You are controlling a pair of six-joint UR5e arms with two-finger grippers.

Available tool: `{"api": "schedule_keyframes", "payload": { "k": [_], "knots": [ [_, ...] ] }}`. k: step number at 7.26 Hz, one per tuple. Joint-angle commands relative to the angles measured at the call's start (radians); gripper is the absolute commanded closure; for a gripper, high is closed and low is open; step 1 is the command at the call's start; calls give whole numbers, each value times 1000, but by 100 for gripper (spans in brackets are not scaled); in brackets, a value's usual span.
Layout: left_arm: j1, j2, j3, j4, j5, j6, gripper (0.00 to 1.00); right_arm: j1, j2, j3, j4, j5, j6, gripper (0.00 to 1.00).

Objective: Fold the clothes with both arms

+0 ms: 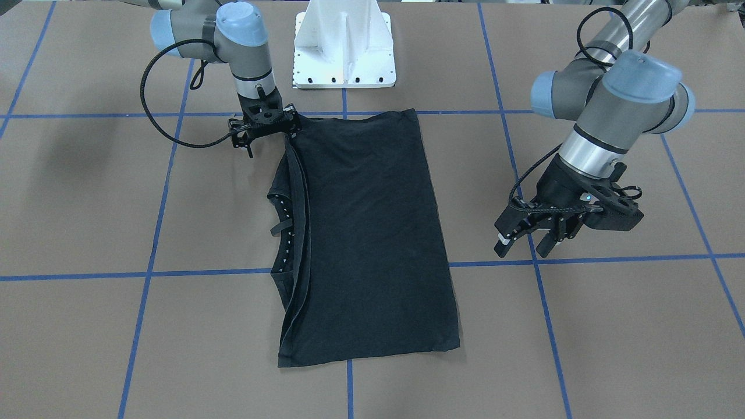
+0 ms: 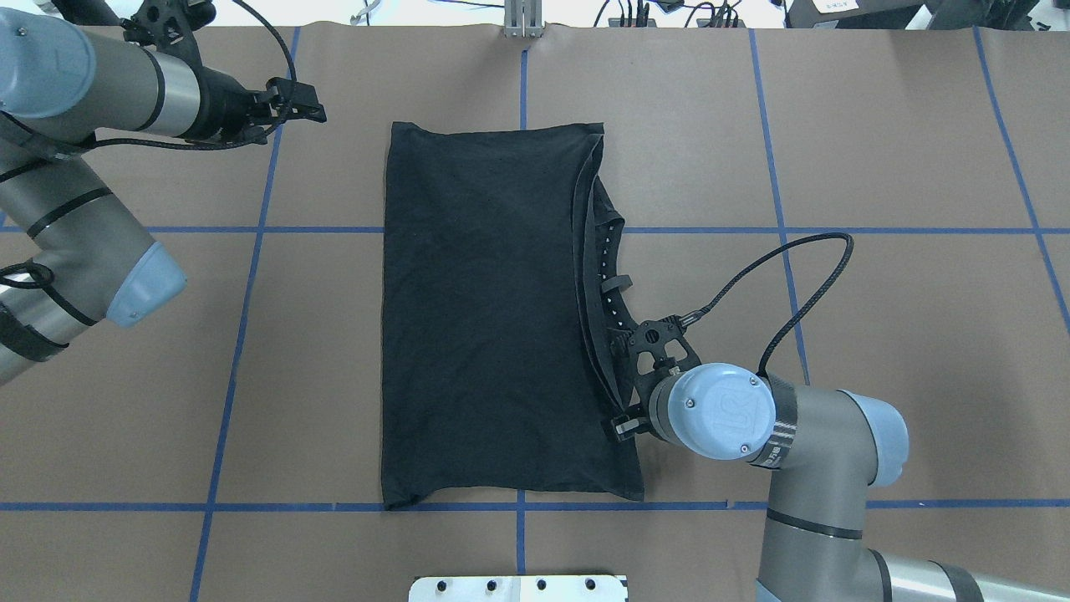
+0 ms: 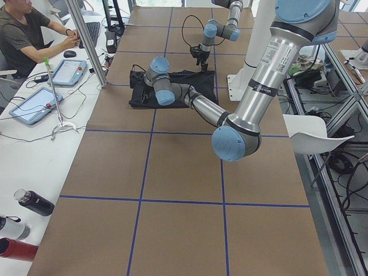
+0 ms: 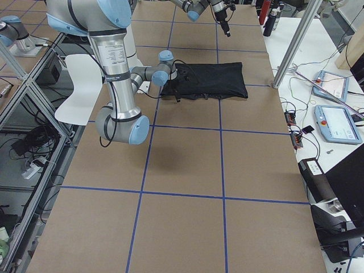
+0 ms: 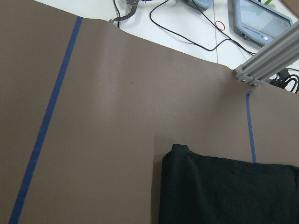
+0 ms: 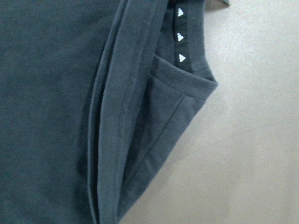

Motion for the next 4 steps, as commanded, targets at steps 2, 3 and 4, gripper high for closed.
{"api": "schedule_keyframes", "payload": {
  "k": [2, 3, 4],
  "knots": [
    [0, 0, 1, 0, -13, 0, 0, 56, -43, 7, -1, 27, -42, 0],
    [0, 0, 1, -3, -13, 0, 0, 71, -37, 13, 1, 38, -46, 0],
    [0, -2, 3, -3, -15, 0, 0, 98, -27, 24, 1, 64, -46, 0]
  ]
}}
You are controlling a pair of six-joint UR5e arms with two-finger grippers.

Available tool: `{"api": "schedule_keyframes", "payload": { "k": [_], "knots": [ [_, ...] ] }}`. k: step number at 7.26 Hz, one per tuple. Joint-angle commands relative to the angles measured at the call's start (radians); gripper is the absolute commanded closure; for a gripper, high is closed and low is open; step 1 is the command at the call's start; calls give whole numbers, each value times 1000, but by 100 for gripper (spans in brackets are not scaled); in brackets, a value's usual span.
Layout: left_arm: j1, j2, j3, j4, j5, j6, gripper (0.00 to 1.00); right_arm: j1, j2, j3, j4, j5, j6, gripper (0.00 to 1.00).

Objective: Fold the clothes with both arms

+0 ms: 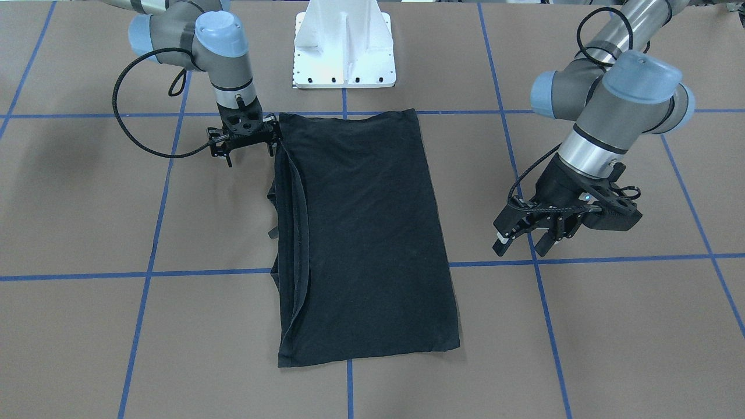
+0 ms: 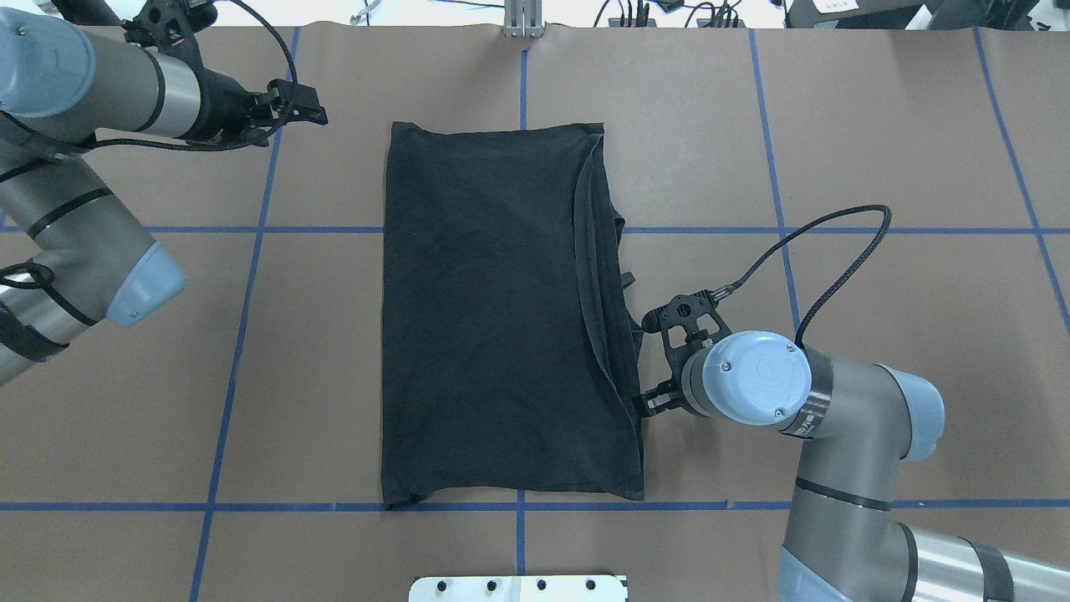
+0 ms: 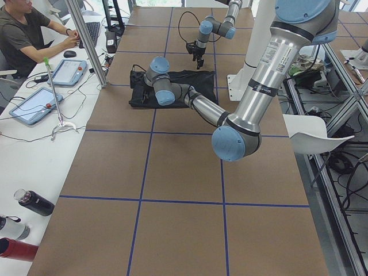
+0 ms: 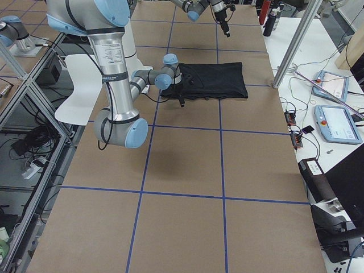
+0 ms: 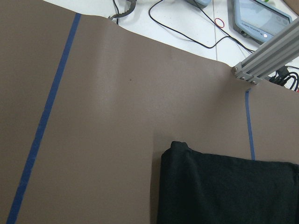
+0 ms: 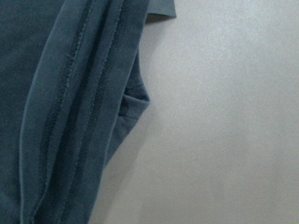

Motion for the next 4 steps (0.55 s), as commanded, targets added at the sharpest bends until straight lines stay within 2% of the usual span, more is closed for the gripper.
{"api": "schedule_keyframes", "payload": {
  "k": [1, 4],
  "knots": [
    [2, -1, 1, 2, 0, 2, 0, 53, 14, 27, 4, 52, -3, 0],
    [2, -1, 4, -1, 0, 2, 0, 64, 150, -13, -27, 44, -3, 0]
  ]
}}
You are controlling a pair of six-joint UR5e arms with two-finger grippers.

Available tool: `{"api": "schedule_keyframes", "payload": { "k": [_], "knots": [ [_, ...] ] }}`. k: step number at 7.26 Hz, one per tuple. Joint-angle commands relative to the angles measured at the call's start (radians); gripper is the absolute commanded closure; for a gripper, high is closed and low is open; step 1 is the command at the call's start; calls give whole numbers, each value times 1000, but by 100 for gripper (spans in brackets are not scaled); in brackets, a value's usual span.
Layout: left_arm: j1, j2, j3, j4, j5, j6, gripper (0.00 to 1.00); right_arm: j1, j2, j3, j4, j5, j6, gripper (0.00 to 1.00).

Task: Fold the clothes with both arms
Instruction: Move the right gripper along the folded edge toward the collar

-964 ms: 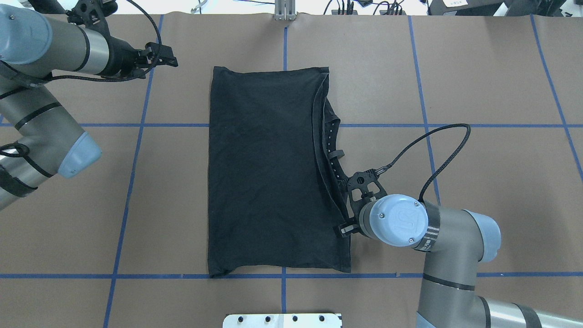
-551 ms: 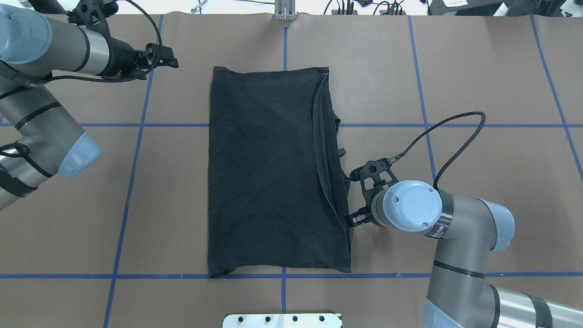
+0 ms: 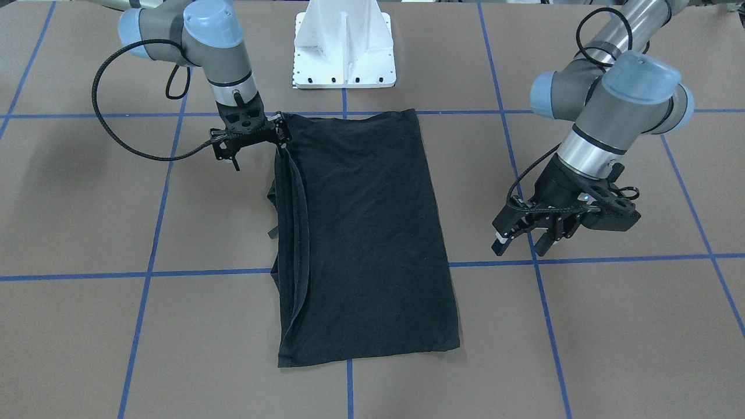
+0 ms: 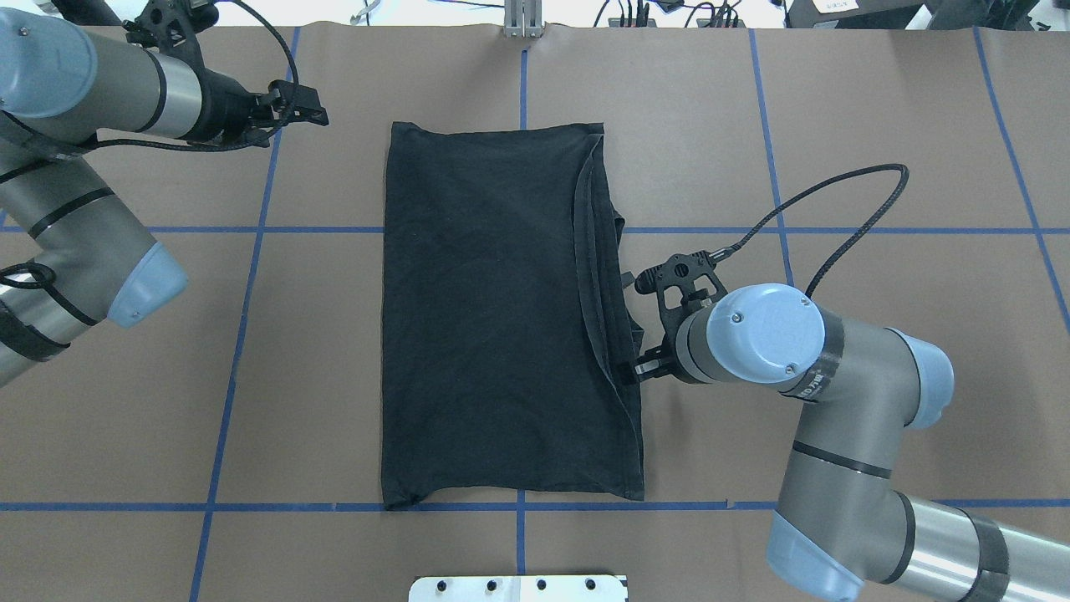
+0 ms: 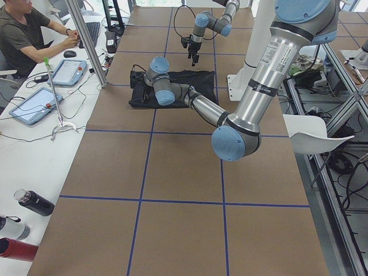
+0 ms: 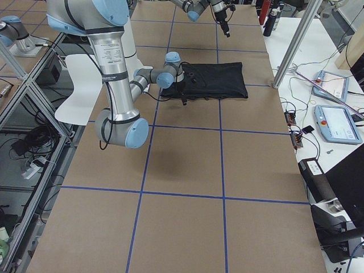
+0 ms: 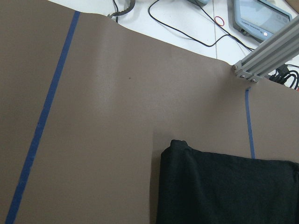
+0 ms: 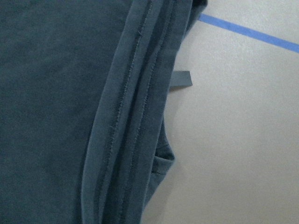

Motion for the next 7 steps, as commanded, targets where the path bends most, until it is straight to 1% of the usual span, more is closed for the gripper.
{"api": "schedule_keyframes", "payload": {
  "k": [1, 3, 5, 7],
  "knots": [
    [0, 0, 2, -1, -1, 2, 0, 2, 107, -66, -52, -9, 1, 0],
    [0, 0, 1, -1, -1, 2, 0, 1, 121, -118, -51, -7, -9, 0],
    [-1, 3, -1, -1, -1, 2, 0, -4, 175, -188, -51, -9, -12, 0],
    [-1, 3, -1, -1, -1, 2, 0, -6, 174, -210, -52, -9, -14, 0]
  ]
}}
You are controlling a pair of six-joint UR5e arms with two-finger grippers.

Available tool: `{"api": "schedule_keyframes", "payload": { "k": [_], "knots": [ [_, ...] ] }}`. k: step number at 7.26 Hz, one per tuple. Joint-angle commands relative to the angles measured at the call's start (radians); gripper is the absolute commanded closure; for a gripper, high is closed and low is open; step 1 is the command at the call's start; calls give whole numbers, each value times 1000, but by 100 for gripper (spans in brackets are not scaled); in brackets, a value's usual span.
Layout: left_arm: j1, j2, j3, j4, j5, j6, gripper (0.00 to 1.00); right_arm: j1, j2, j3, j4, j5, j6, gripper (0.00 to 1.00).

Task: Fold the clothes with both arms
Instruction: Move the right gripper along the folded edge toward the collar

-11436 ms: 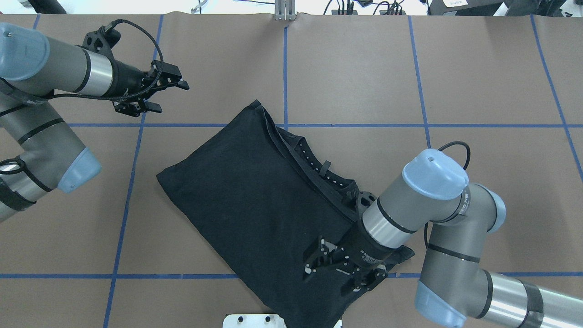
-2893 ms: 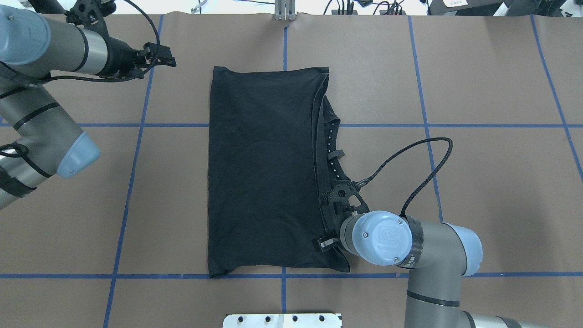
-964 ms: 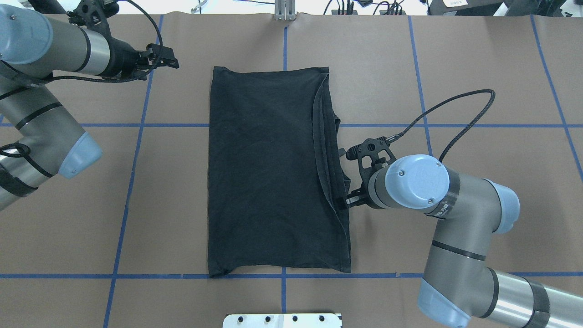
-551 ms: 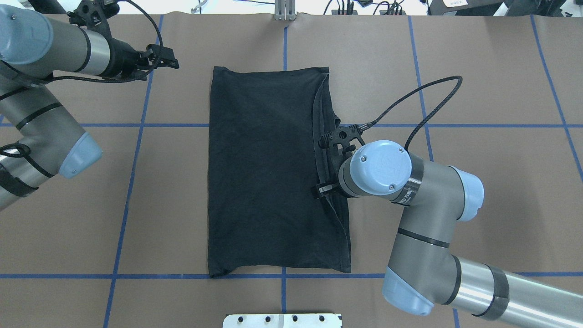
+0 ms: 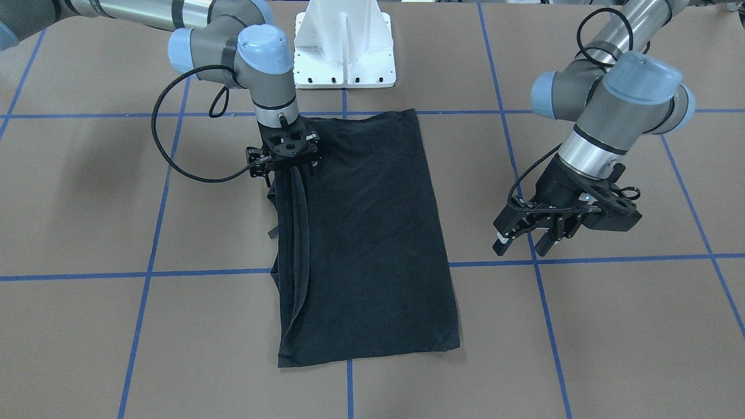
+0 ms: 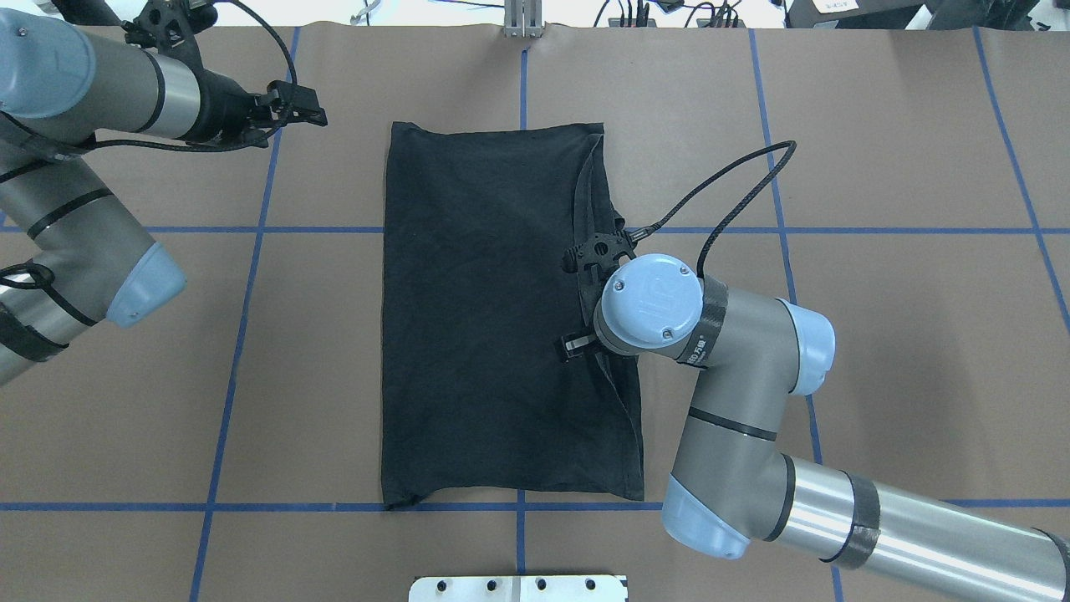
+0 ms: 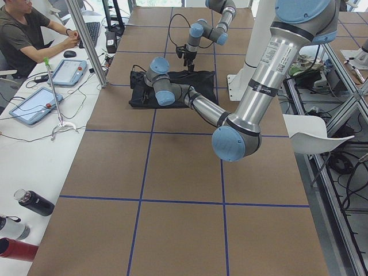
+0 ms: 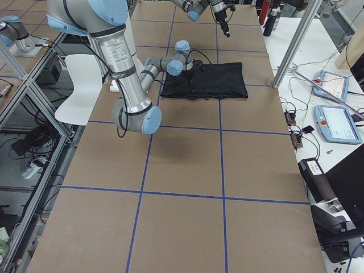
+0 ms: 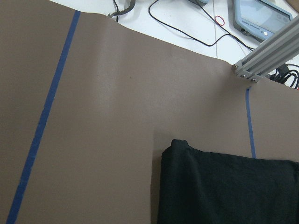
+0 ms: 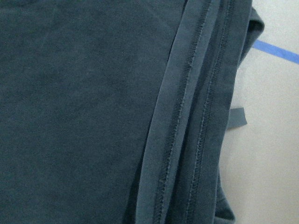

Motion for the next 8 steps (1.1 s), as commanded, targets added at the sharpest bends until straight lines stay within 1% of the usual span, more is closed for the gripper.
{"api": "schedule_keyframes", "payload": {
  "k": [1, 5, 8],
  "knots": [
    [1, -1, 0, 0, -2, 0, 0, -1, -8, -15, 0, 1, -1, 0],
    [0, -1, -3, 0, -6, 0, 0, -8, -17, -22, -1, 11, -1, 0],
    [0, -3, -3, 0, -8, 0, 0, 9, -23, -21, -3, 18, -4, 0]
  ]
}}
